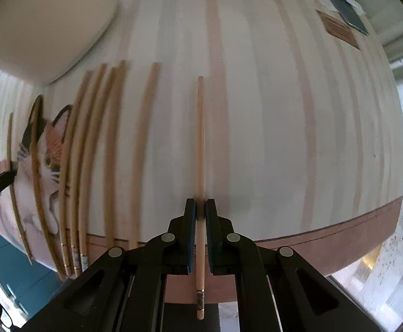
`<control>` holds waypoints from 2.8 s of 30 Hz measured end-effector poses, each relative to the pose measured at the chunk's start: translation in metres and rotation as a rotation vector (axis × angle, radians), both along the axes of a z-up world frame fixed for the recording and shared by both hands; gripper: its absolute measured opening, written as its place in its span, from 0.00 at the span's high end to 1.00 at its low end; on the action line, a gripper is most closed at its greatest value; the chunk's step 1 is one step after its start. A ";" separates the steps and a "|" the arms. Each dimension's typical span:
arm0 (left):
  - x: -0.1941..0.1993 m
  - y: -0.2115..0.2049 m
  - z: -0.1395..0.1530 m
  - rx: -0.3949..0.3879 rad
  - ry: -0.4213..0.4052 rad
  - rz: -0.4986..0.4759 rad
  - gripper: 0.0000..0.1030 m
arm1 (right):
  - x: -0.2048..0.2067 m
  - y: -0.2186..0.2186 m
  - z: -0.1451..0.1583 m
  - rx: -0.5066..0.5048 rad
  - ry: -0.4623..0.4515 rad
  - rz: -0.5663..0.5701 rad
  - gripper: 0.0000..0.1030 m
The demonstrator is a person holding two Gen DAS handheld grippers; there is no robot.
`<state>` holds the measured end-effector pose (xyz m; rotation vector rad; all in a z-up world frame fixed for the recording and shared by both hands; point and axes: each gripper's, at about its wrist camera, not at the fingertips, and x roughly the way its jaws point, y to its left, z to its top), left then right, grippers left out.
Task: Organize utensils
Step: 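Lower the left tool onto a chopstick and close while the right tool grasps another, then lift and carry both chopsticks to the beige holder and lower them in, then open the left tool while the right tool opens, dropping chopsticks into the holder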
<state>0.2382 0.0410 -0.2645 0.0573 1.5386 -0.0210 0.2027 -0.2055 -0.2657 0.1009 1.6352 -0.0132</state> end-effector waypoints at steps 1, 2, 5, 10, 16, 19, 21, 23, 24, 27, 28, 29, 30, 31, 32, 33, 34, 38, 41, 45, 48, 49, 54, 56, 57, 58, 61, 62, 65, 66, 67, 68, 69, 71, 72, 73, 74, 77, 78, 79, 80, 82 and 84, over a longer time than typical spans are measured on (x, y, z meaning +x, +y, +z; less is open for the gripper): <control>0.001 0.003 0.000 -0.003 0.006 0.002 0.95 | 0.000 0.002 0.000 -0.002 -0.001 0.010 0.93; 0.004 0.006 0.001 -0.006 0.012 0.004 0.95 | 0.001 0.011 0.001 -0.009 -0.003 0.020 0.93; 0.005 0.015 0.002 -0.010 0.017 0.001 0.95 | 0.005 0.015 0.001 -0.022 -0.004 0.037 0.93; 0.016 0.025 0.005 -0.002 0.025 -0.006 0.95 | 0.012 0.028 0.000 -0.031 0.003 0.056 0.92; 0.011 0.013 0.004 0.019 0.011 -0.009 0.95 | 0.029 0.048 -0.002 -0.030 -0.010 0.040 0.92; 0.006 0.008 0.005 0.054 -0.013 -0.013 0.96 | 0.035 0.036 0.005 -0.012 -0.023 0.008 0.93; 0.002 0.007 0.011 0.055 -0.029 -0.003 0.96 | 0.032 0.027 0.005 0.000 -0.041 -0.021 0.93; 0.000 0.008 0.019 0.056 -0.053 0.003 0.96 | 0.025 0.017 0.011 0.011 -0.065 -0.043 0.93; 0.000 0.009 0.023 0.056 -0.064 0.007 0.96 | 0.026 0.014 0.015 0.021 -0.078 -0.056 0.93; 0.000 0.011 0.037 0.047 -0.101 0.024 0.96 | 0.027 0.007 0.027 0.037 -0.108 -0.073 0.93; 0.000 0.012 0.043 0.042 -0.115 0.032 0.96 | 0.028 0.006 0.031 0.040 -0.116 -0.076 0.93; 0.000 0.013 0.047 0.038 -0.126 0.038 0.96 | 0.028 0.004 0.034 0.043 -0.125 -0.080 0.93; 0.000 0.014 0.053 0.034 -0.139 0.045 0.96 | 0.028 0.001 0.038 0.047 -0.135 -0.086 0.93; 0.000 0.015 0.059 0.028 -0.154 0.054 0.96 | 0.029 -0.001 0.041 0.050 -0.140 -0.091 0.93; 0.000 0.016 0.064 0.023 -0.166 0.059 0.96 | 0.030 -0.004 0.046 0.055 -0.150 -0.101 0.93; -0.001 0.017 0.070 0.018 -0.181 0.067 0.96 | 0.031 -0.007 0.050 0.060 -0.158 -0.107 0.93; -0.003 0.018 0.076 0.009 -0.197 0.077 0.96 | 0.032 -0.009 0.053 0.063 -0.166 -0.113 0.93; -0.001 0.020 0.101 -0.015 -0.253 0.105 0.96 | 0.033 -0.020 0.074 0.073 -0.215 -0.140 0.93; 0.002 0.026 0.122 -0.035 -0.300 0.127 0.96 | 0.035 -0.026 0.090 0.094 -0.254 -0.157 0.93; 0.007 0.036 0.152 -0.061 -0.367 0.155 0.96 | 0.042 -0.023 0.107 0.130 -0.312 -0.176 0.93; 0.011 0.043 0.173 -0.078 -0.417 0.176 0.96 | 0.048 -0.022 0.127 0.161 -0.358 -0.188 0.93; 0.012 0.045 0.182 -0.084 -0.436 0.187 0.96 | 0.051 -0.021 0.132 0.171 -0.372 -0.190 0.93; 0.015 0.057 0.239 -0.164 -0.559 0.247 0.96 | 0.070 -0.020 0.176 0.253 -0.466 -0.210 0.93; 0.017 0.060 0.269 -0.206 -0.628 0.268 0.96 | 0.078 -0.020 0.197 0.291 -0.512 -0.216 0.93; 0.019 0.060 0.287 -0.227 -0.671 0.267 0.96 | 0.083 -0.019 0.209 0.310 -0.537 -0.220 0.93; 0.021 0.058 0.302 -0.236 -0.707 0.264 0.96 | 0.089 -0.018 0.223 0.331 -0.567 -0.223 0.93; 0.033 0.054 0.337 -0.273 -0.795 0.253 0.96 | 0.106 -0.012 0.256 0.371 -0.640 -0.222 0.93; 0.039 0.051 0.346 -0.283 -0.823 0.247 0.96 | 0.114 -0.009 0.270 0.378 -0.674 -0.222 0.93; 0.066 0.042 0.359 -0.320 -0.887 0.227 0.96 | 0.137 -0.003 0.290 0.382 -0.742 -0.239 0.93; 0.075 0.038 0.359 -0.332 -0.898 0.221 0.96 | 0.146 -0.001 0.293 0.381 -0.761 -0.251 0.93; 0.084 0.034 0.357 -0.345 -0.911 0.218 0.96 | 0.154 0.000 0.293 0.380 -0.777 -0.263 0.93; 0.095 0.030 0.351 -0.373 -0.924 0.213 0.96 | 0.162 0.002 0.294 0.368 -0.788 -0.275 0.93; 0.103 0.026 0.346 -0.390 -0.928 0.206 0.96 | 0.171 0.003 0.292 0.359 -0.801 -0.291 0.93; 0.119 0.020 0.328 -0.423 -0.938 0.201 0.96 | 0.185 0.006 0.284 0.349 -0.813 -0.320 0.93; 0.127 0.016 0.319 -0.436 -0.939 0.195 0.96 | 0.191 0.007 0.280 0.341 -0.821 -0.336 0.93; 0.133 0.013 0.310 -0.434 -0.941 0.190 0.96 | 0.195 0.007 0.276 0.342 -0.824 -0.347 0.93; 0.137 0.010 0.303 -0.437 -0.938 0.183 0.96 | 0.199 0.009 0.270 0.344 -0.823 -0.357 0.93; 0.145 0.004 0.281 -0.419 -0.913 0.171 0.96 | 0.206 0.015 0.259 0.331 -0.834 -0.370 0.93; 0.146 0.004 0.276 -0.412 -0.903 0.173 0.96 | 0.207 0.018 0.255 0.324 -0.837 -0.368 0.93; 0.147 0.005 0.272 -0.405 -0.894 0.179 0.96 | 0.207 0.020 0.251 0.319 -0.840 -0.370 0.93; 0.146 0.007 0.267 -0.406 -0.884 0.183 0.96 | 0.206 0.020 0.248 0.317 -0.847 -0.375 0.93; 0.144 0.009 0.262 -0.392 -0.868 0.191 0.96 | 0.204 0.022 0.243 0.316 -0.851 -0.370 0.93; 0.144 0.004 0.256 -0.384 -0.843 0.185 0.96 | 0.201 0.025 0.239 0.320 -0.855 -0.357 0.93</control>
